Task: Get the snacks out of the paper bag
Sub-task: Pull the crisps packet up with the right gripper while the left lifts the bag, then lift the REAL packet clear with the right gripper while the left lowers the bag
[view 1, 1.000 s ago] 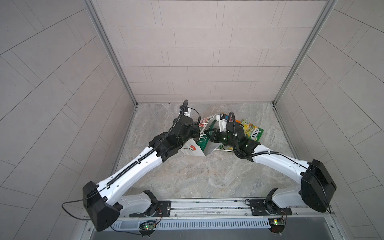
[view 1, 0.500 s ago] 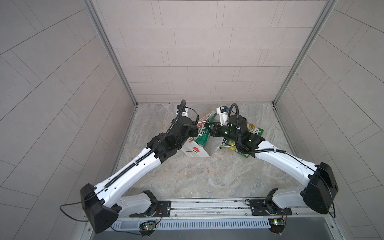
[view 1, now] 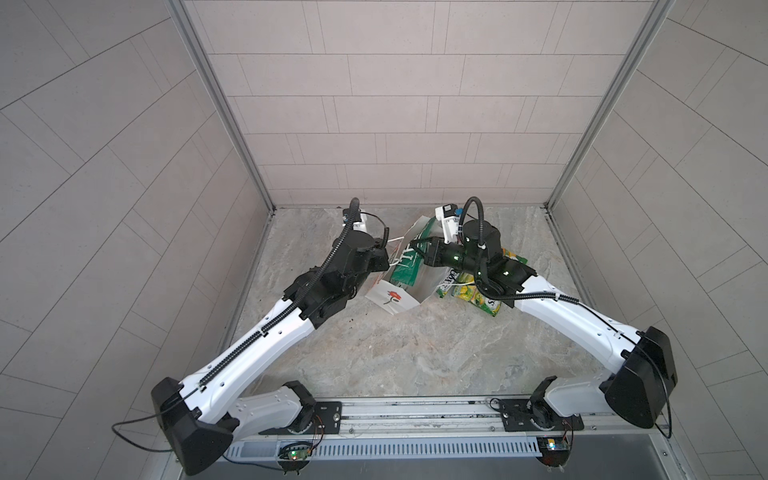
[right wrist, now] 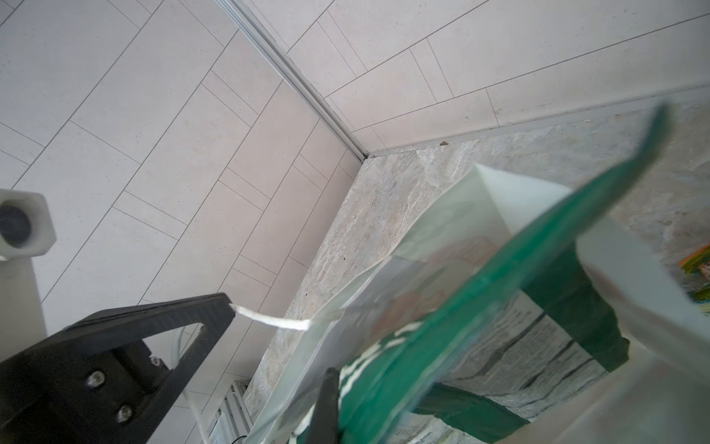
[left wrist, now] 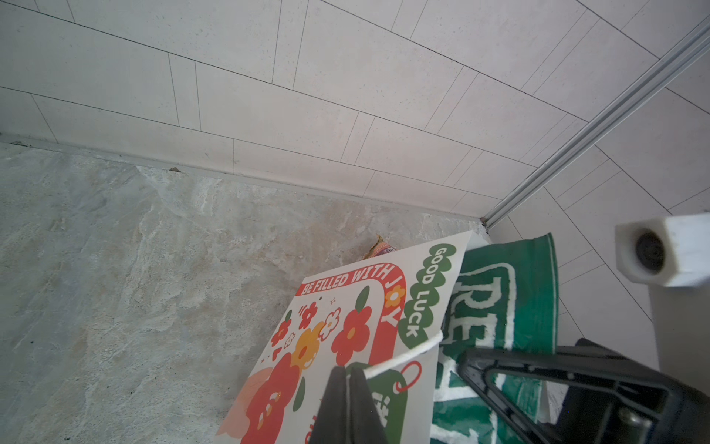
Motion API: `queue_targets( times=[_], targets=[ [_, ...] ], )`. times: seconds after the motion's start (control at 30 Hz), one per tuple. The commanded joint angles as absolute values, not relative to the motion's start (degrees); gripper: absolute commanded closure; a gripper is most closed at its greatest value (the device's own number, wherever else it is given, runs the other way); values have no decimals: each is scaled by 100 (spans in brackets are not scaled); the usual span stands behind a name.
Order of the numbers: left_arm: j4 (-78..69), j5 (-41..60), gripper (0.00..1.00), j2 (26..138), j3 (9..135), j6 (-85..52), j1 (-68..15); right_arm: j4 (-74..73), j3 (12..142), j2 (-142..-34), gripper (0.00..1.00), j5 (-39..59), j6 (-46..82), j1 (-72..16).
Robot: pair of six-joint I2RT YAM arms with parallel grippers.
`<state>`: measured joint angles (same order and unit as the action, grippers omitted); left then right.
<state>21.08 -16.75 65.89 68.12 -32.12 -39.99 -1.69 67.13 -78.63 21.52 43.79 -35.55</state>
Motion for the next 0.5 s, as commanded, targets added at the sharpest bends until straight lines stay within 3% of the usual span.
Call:
queue_targets(
  times=[0.0, 0.47],
  targets=[
    [2138, -1452, 100, 6480, 6717, -3146, -3815, -351, 6972, -7668, 100, 2317, 4321, -3494],
    [1951, -255, 100, 6579, 6685, -3130, -3118, -1377, 7090, -7839, 100, 2969, 4752, -3244]
  ],
)
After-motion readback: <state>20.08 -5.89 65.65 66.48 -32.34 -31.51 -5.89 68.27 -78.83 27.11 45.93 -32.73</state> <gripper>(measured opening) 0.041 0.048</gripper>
